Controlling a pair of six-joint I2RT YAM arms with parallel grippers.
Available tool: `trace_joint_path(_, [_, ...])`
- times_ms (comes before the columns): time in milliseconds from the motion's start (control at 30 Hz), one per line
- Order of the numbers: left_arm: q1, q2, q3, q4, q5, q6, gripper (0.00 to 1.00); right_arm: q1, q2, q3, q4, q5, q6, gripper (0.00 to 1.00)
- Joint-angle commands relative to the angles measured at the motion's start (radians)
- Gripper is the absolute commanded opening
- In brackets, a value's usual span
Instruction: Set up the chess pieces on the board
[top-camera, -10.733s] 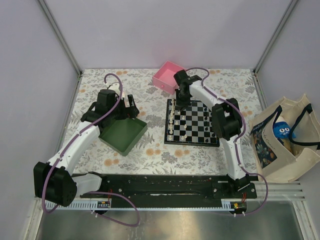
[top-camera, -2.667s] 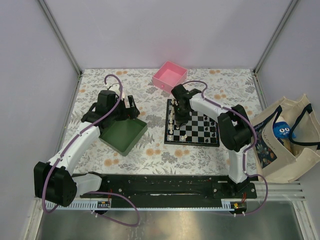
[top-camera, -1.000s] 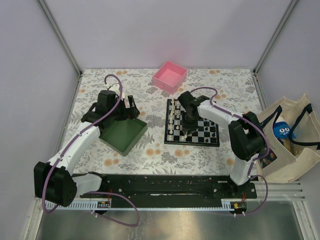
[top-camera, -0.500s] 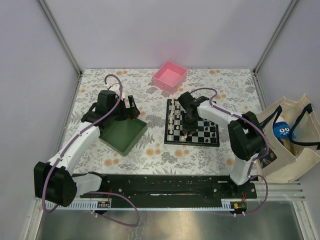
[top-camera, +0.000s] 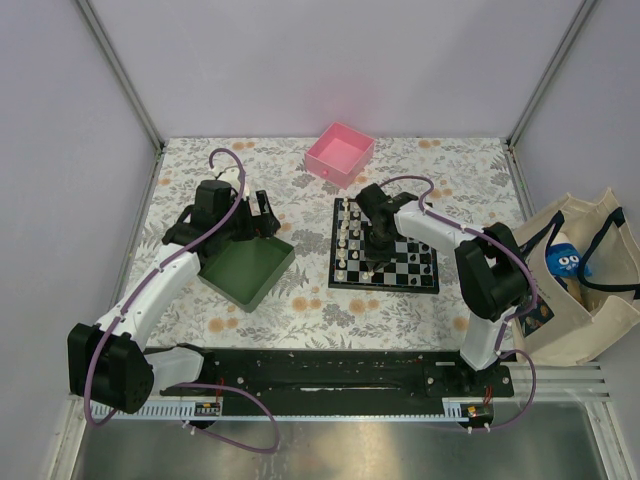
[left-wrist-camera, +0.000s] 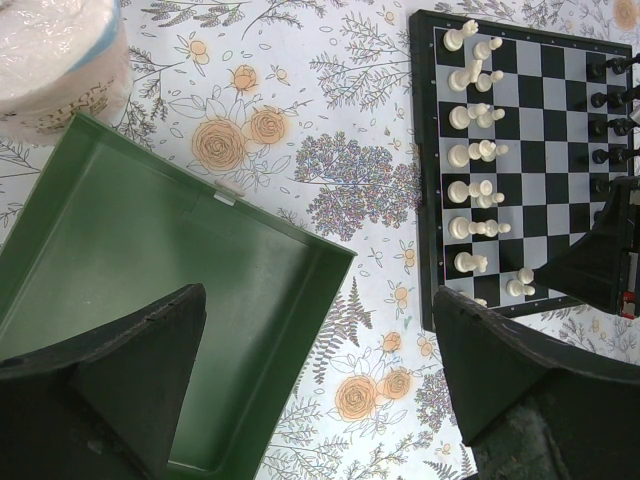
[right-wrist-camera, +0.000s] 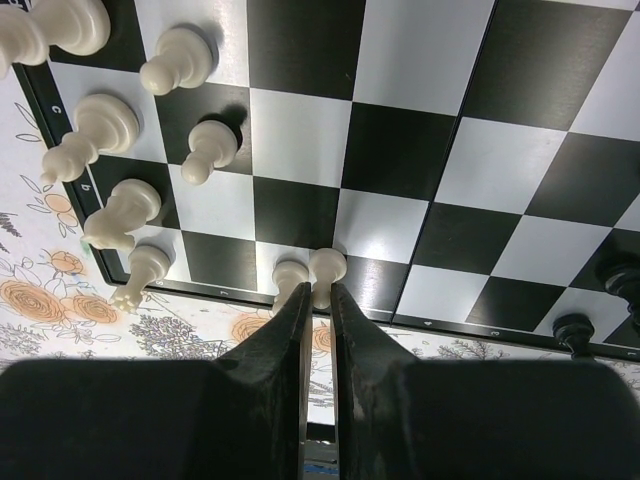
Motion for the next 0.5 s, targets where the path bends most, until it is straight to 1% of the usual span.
trace_joint_path(0, [-0.002,-0.018,-0.002,0.049,0.019,-0.009,0.99,0.0,-0.014,0.039,0.004,0.001,-0.022,0.14])
trace_joint_path(467, [-0.002,-0.027,-0.002,0.044,0.01,-0.006,0.99,0.026,0.035,0.12,0.007,-0.03,-0.033,0.13])
